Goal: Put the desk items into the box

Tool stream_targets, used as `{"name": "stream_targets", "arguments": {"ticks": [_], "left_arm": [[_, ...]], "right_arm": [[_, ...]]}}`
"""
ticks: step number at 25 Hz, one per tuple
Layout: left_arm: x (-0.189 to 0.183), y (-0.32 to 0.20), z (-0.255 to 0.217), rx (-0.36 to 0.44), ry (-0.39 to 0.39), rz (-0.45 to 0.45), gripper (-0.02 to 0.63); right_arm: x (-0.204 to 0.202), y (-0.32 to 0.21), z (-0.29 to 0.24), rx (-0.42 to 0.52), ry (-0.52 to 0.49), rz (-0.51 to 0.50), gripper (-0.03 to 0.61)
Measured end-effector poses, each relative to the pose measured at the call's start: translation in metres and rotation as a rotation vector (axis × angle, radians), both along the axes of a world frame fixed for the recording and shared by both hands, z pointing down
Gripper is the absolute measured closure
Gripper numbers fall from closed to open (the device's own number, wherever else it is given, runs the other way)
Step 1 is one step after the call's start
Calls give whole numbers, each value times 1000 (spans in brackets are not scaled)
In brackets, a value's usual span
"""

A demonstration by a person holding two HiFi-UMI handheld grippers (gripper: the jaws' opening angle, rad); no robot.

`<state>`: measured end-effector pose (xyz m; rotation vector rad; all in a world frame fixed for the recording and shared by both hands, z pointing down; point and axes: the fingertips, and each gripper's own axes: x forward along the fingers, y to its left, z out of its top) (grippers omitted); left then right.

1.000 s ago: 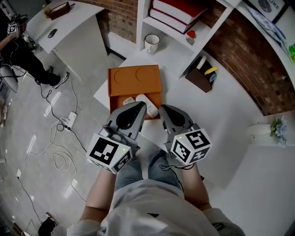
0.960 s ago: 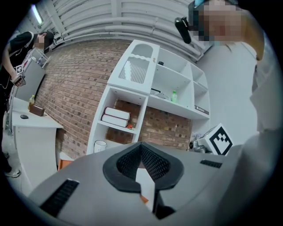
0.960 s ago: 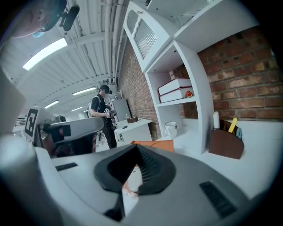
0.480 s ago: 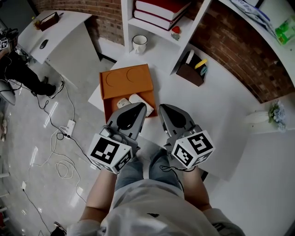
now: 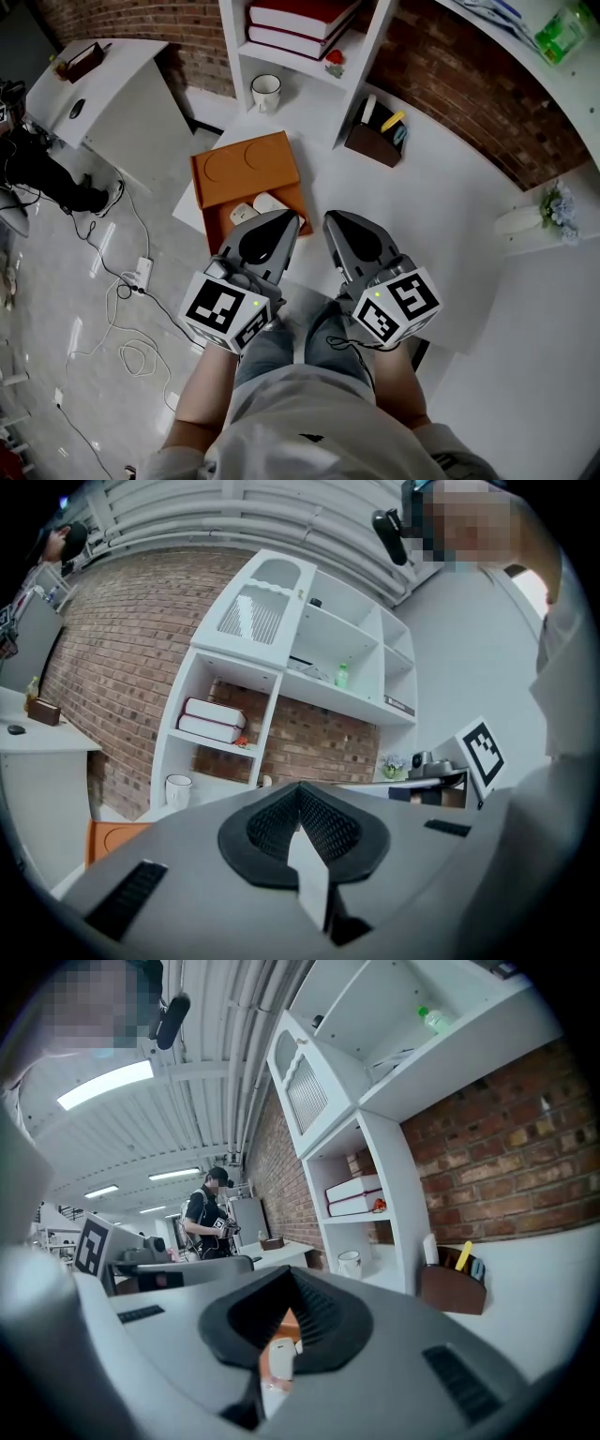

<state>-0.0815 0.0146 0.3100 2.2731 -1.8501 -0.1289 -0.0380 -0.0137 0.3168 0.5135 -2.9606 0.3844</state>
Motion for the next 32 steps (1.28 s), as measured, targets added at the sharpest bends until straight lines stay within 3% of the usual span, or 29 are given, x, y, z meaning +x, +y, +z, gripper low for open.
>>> {"name": "stream_targets", "arguments": {"ticks": [21,26,32], "left_arm": [[25,-8,3,-8,-57,115,601],[34,-18,-2,7,-15,142,601],[45,-34,-5,14,-23,168,601]], "right_arm": [[12,-3,-4,11,-16,54,571],[19,-11,-6,30,-6,68,569],[32,-26,-8,35,-6,96,569]]}}
